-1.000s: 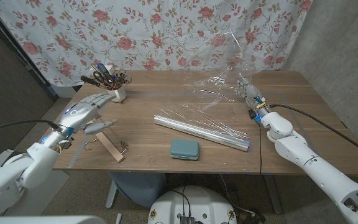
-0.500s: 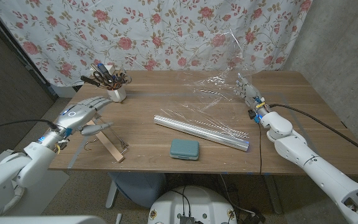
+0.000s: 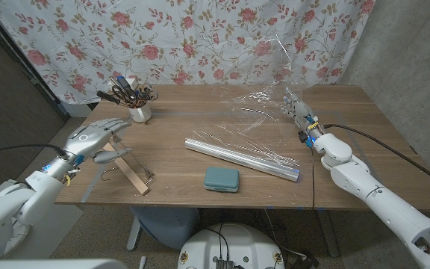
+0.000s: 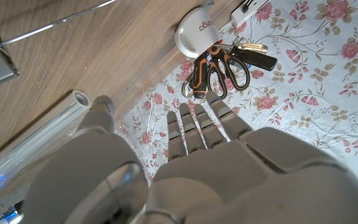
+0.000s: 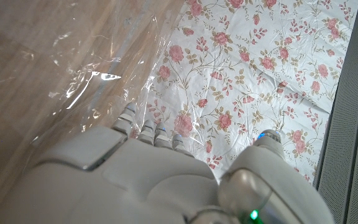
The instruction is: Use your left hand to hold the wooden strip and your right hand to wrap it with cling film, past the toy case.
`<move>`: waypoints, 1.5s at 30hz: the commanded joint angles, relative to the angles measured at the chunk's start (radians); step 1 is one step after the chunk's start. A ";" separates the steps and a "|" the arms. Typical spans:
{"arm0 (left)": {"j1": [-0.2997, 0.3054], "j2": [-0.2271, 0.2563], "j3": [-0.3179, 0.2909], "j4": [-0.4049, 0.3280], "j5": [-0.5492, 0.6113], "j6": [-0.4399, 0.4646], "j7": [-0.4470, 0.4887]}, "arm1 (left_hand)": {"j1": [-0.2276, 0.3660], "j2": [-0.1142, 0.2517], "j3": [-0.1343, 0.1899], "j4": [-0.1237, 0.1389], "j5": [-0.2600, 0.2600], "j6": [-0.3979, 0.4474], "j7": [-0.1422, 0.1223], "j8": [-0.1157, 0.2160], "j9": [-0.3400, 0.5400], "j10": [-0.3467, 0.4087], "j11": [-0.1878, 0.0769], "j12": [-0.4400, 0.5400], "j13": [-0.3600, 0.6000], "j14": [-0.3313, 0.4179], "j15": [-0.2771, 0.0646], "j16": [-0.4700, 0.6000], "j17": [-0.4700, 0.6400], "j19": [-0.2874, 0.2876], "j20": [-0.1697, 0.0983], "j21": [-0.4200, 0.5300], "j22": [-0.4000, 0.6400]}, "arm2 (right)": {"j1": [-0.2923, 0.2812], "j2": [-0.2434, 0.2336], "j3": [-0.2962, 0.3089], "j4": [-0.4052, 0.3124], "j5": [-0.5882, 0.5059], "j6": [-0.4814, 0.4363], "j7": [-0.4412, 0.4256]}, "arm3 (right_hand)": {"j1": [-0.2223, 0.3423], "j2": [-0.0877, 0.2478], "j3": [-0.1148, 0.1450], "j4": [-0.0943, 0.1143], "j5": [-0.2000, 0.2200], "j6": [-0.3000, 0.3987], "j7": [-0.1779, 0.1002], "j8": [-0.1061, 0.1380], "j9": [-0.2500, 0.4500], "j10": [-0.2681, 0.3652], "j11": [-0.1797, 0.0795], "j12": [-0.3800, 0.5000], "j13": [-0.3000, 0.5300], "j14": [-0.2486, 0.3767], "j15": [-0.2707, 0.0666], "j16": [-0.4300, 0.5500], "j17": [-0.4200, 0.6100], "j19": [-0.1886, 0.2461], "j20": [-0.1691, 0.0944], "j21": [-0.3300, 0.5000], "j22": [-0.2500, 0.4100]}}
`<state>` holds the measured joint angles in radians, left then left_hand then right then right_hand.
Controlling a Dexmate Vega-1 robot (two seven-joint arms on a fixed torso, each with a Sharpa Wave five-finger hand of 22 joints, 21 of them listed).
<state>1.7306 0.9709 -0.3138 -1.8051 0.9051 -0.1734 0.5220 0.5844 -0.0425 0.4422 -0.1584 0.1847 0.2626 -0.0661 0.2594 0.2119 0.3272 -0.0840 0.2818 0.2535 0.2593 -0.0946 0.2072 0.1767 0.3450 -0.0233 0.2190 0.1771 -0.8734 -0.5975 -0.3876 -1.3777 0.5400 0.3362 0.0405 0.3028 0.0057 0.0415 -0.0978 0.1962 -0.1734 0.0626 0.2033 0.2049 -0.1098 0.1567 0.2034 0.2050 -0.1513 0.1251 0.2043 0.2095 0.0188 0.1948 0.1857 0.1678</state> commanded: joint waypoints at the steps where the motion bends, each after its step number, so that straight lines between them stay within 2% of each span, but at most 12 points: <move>1: 0.004 0.032 0.013 0.019 -0.008 0.031 0.002 | 0.010 -0.010 -0.002 -0.002 0.008 -0.002 -0.002 0.004 0.004 0.005 0.001 0.006 0.004 0.013 0.002 0.002 0.003 0.004 0.004 0.003 0.003 | 0.002 -0.004 -0.004 -0.005 0.000 -0.015 0.001 | 0.001 0.005 -0.001 -0.008 0.002 -0.018 0.003 0.001 0.000 0.001 0.000 0.005 0.000 -0.008 -0.001 0.004 0.002 0.002 0.001 0.003 0.003; 6: -0.020 0.043 0.036 0.038 -0.027 0.052 -0.014 | 0.013 -0.011 -0.004 -0.002 0.008 -0.009 -0.002 0.001 0.005 -0.005 0.006 0.001 0.006 0.004 0.004 -0.003 0.003 -0.003 0.007 -0.001 0.004 | 0.005 -0.007 -0.005 -0.007 0.001 -0.019 0.008 | 0.001 0.005 -0.001 -0.008 0.002 -0.018 0.003 0.001 0.000 0.001 0.000 0.005 0.000 -0.007 -0.001 0.004 0.002 0.002 0.001 0.003 0.003; 11: -0.016 0.057 0.041 0.046 -0.030 0.065 -0.001 | 0.013 -0.010 -0.006 0.000 0.009 -0.018 -0.001 -0.003 0.005 -0.012 0.005 -0.003 0.007 -0.001 0.008 -0.007 0.004 -0.008 0.009 -0.004 0.004 | 0.000 -0.015 -0.001 -0.020 0.003 -0.025 0.006 | 0.001 0.005 -0.001 -0.008 0.001 -0.019 0.002 0.001 0.000 0.001 0.000 0.005 0.000 -0.007 -0.001 0.004 0.002 0.002 0.001 0.003 0.003; 20: -0.032 0.090 0.078 0.076 -0.046 0.073 0.019 | 0.026 -0.004 -0.003 -0.002 0.011 -0.019 0.001 -0.003 0.006 -0.014 0.008 -0.006 0.009 -0.008 0.004 -0.011 0.004 -0.004 -0.001 -0.005 0.003 | -0.007 -0.023 0.010 -0.030 0.005 -0.027 -0.005 | 0.000 0.004 -0.002 -0.008 0.001 -0.019 0.003 0.001 0.000 0.001 0.000 0.005 0.000 -0.007 -0.001 0.004 0.002 0.002 0.001 0.003 0.003; 27: -0.026 0.128 0.093 0.078 -0.038 0.091 0.021 | 0.024 -0.004 -0.005 0.002 0.012 -0.034 -0.011 -0.009 0.007 -0.023 0.002 -0.012 0.011 -0.004 0.008 -0.010 0.007 -0.008 0.015 -0.008 0.004 | -0.011 -0.023 0.012 -0.027 0.008 -0.030 -0.010 | 0.000 0.006 -0.002 -0.008 0.002 -0.019 0.003 0.001 0.000 0.001 0.000 0.005 0.000 -0.008 -0.001 0.004 0.001 0.002 0.001 0.003 0.003; 31: -0.020 0.144 0.089 0.084 -0.049 0.087 0.015 | 0.027 -0.003 -0.003 0.002 0.014 -0.047 -0.014 -0.012 0.009 -0.031 0.006 -0.016 0.013 -0.004 0.007 -0.010 0.008 -0.018 0.018 -0.012 0.005 | -0.011 -0.023 0.011 -0.026 0.008 -0.035 -0.012 | 0.000 0.006 -0.002 -0.008 0.002 -0.020 0.002 0.001 0.000 0.001 0.000 0.005 0.000 -0.007 -0.001 0.004 0.001 0.002 0.001 0.003 0.003; 34: -0.013 0.158 0.085 0.090 -0.044 0.085 0.012 | 0.057 0.009 0.010 -0.007 0.018 -0.006 -0.018 0.013 0.017 -0.033 0.005 -0.018 0.017 -0.003 0.010 -0.010 0.010 -0.014 0.018 -0.011 0.005 | -0.009 -0.022 0.009 -0.021 0.004 -0.031 -0.010 | 0.000 0.006 -0.002 -0.008 0.002 -0.019 0.003 0.001 0.000 0.001 -0.001 0.005 0.000 -0.007 -0.001 0.004 0.001 0.002 0.001 0.003 0.003; 45: 0.023 0.183 0.039 0.086 -0.017 0.085 -0.031 | 0.071 -0.001 0.010 -0.009 0.017 -0.050 -0.021 0.008 0.026 -0.045 0.004 -0.023 0.022 -0.012 0.013 -0.015 0.012 -0.016 0.018 -0.013 0.004 | -0.003 -0.019 0.006 -0.018 0.001 -0.036 -0.015 | 0.000 0.006 -0.002 -0.009 0.002 -0.019 0.003 0.001 0.000 0.001 0.000 0.005 0.000 -0.007 -0.003 0.004 0.001 0.002 0.000 0.003 0.003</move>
<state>1.7265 1.1260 -0.2405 -1.7219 0.8679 -0.0890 0.5219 0.6454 -0.0419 0.4483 -0.1643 0.1964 0.2211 -0.0892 0.2671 0.2352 0.2836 -0.0805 0.2651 0.2720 0.2498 -0.0856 0.1944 0.1841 0.3322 -0.0106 0.2069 0.1793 -0.8817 -0.6186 -0.3784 -1.4025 0.5458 0.3034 0.0286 0.3028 0.0057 0.0415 -0.0978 0.1962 -0.1734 0.0626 0.2034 0.2049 -0.1098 0.1567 0.2034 0.2050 -0.1513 0.1251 0.2043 0.2096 0.0189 0.1948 0.1857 0.1678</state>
